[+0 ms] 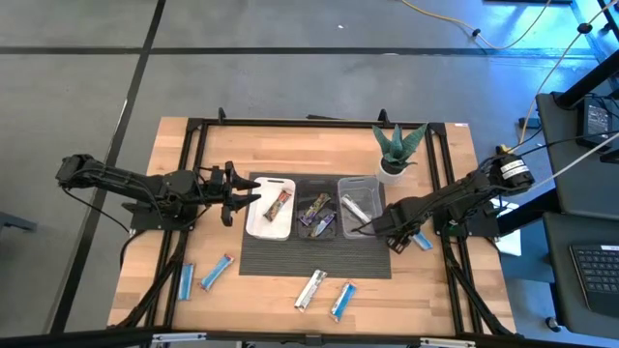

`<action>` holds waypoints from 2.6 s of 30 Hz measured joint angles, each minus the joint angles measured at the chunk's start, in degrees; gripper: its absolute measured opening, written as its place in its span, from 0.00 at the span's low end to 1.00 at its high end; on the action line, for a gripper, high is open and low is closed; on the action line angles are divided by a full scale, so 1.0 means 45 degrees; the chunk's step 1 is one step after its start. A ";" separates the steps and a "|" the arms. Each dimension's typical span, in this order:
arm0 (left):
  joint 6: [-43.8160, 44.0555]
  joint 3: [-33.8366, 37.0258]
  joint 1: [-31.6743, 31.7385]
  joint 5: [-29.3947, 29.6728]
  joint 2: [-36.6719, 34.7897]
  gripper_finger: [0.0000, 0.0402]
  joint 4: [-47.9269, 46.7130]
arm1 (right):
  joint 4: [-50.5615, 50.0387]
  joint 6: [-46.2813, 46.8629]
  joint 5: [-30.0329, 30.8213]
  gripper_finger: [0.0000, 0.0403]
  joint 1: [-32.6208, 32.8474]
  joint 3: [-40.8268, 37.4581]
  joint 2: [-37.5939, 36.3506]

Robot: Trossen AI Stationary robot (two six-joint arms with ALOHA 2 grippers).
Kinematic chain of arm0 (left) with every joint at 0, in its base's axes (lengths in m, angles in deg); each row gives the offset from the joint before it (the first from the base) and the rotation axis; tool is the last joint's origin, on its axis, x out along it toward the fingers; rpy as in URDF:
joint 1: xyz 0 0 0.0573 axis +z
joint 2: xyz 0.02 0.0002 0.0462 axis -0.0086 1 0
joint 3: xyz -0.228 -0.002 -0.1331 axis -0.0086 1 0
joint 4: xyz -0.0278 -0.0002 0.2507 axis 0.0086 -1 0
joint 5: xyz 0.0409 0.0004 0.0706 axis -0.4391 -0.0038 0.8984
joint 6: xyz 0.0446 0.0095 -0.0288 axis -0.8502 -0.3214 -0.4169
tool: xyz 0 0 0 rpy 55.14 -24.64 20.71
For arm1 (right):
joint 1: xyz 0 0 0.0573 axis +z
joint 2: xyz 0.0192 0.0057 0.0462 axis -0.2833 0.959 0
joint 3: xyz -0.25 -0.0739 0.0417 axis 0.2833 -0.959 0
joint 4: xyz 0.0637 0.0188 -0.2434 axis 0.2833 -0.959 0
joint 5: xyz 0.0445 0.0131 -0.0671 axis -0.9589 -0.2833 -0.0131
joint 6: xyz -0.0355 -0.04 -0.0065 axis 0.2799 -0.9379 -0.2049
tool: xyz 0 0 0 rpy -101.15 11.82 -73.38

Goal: Pick and place Granola Bars by type
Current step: Put the red granola bar into the white bin

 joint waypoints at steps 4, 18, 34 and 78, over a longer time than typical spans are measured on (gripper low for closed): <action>0.0003 0.0000 -0.0003 0.0000 0.0000 0.41 0.0000 | 0.0274 -0.0556 -0.0631 0.62 0.0012 -0.0010 0.0010; -0.0001 0.0000 -0.0005 -0.0004 0.0000 0.41 0.0000 | -0.0111 -0.0996 -0.0519 0.40 0.0024 -0.0013 0.0029; 0.0004 0.0000 -0.0002 -0.0005 0.0000 0.41 0.0000 | -0.0683 -0.1457 -0.0191 0.26 0.0021 -0.0034 0.0029; -0.0636 0.0000 -0.0015 -0.0518 0.1295 0.41 0.1533 | 0.8954 -1.3825 0.6480 0.26 0.0481 0.8514 0.0402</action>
